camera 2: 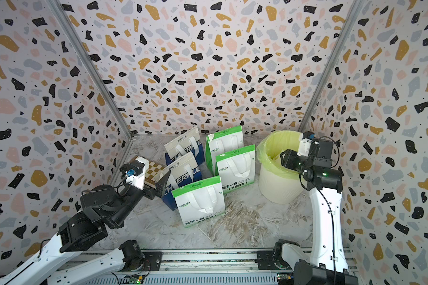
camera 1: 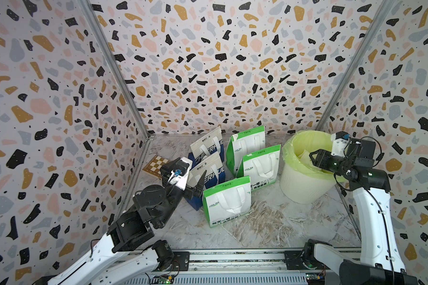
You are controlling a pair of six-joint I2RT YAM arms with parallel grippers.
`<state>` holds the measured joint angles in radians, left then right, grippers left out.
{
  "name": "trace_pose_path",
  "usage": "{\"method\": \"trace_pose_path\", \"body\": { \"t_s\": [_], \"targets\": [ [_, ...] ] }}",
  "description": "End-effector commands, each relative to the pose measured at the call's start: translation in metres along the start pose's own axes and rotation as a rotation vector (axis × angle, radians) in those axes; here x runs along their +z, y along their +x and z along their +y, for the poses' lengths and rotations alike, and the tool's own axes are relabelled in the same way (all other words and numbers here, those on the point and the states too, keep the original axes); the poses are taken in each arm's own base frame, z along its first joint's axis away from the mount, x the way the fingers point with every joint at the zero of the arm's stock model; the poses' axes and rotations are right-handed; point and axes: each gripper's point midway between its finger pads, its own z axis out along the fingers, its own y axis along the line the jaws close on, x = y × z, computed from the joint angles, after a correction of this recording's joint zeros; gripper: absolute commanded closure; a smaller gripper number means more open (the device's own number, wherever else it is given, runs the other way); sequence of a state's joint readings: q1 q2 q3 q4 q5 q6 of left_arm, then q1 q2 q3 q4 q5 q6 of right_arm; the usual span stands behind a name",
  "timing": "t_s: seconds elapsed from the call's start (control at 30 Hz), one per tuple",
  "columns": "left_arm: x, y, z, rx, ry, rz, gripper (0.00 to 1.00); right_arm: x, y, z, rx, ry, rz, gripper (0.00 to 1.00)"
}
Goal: Shred takeout receipts and throw away
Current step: Place the takeout receipt in the trash bin, then move the trash bin to the center of the board.
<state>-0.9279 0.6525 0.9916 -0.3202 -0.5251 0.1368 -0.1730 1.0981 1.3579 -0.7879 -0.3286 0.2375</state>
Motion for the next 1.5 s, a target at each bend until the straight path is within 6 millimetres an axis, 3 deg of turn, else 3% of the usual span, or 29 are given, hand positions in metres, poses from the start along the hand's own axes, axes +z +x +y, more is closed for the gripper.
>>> {"method": "trace_pose_path", "body": {
  "t_s": [0.0,0.1,0.23,0.3,0.37,0.47,0.67,0.83,1.0,1.17,1.3,1.47],
  "targets": [
    [-0.002,0.002,0.004,-0.029,-0.018,0.009,0.00,-0.007,-0.005,0.014,-0.029,-0.052,-0.003,0.39],
    [-0.006,0.007,0.008,-0.029,-0.033,0.020,0.00,-0.019,-0.015,0.038,-0.064,-0.166,-0.054,0.39],
    [-0.017,0.015,0.023,-0.075,-0.092,0.023,0.00,-0.054,-0.021,0.103,-0.158,-0.422,-0.133,0.42],
    [-0.026,0.021,0.034,-0.119,-0.134,0.015,0.00,-0.073,-0.008,0.127,-0.181,-0.519,-0.126,0.43],
    [-0.036,0.025,0.045,-0.162,-0.172,0.001,0.00,-0.086,0.010,0.132,-0.171,-0.530,-0.106,0.45],
    [-0.047,0.033,0.056,-0.196,-0.214,-0.003,0.00,-0.092,0.043,0.111,-0.139,-0.432,-0.067,0.46],
    [-0.057,0.053,0.069,-0.165,-0.276,0.082,0.00,-0.066,0.122,0.036,-0.076,-0.108,0.039,0.45],
    [-0.058,0.072,0.069,-0.168,-0.297,0.141,0.00,-0.036,0.142,0.005,0.003,0.001,0.018,0.41],
    [-0.052,0.086,0.064,-0.174,-0.303,0.175,0.00,-0.007,0.122,-0.003,0.082,0.024,-0.091,0.40],
    [-0.045,0.095,0.062,-0.145,-0.333,0.185,0.00,0.019,0.088,-0.015,0.029,0.113,-0.164,0.39],
    [-0.033,0.095,0.058,-0.105,-0.351,0.161,0.00,0.033,0.055,-0.028,-0.024,0.170,-0.283,0.37],
    [-0.011,0.094,0.056,-0.117,-0.353,0.170,0.00,0.065,0.040,-0.039,-0.020,0.114,-0.306,0.37]
  ]
}}
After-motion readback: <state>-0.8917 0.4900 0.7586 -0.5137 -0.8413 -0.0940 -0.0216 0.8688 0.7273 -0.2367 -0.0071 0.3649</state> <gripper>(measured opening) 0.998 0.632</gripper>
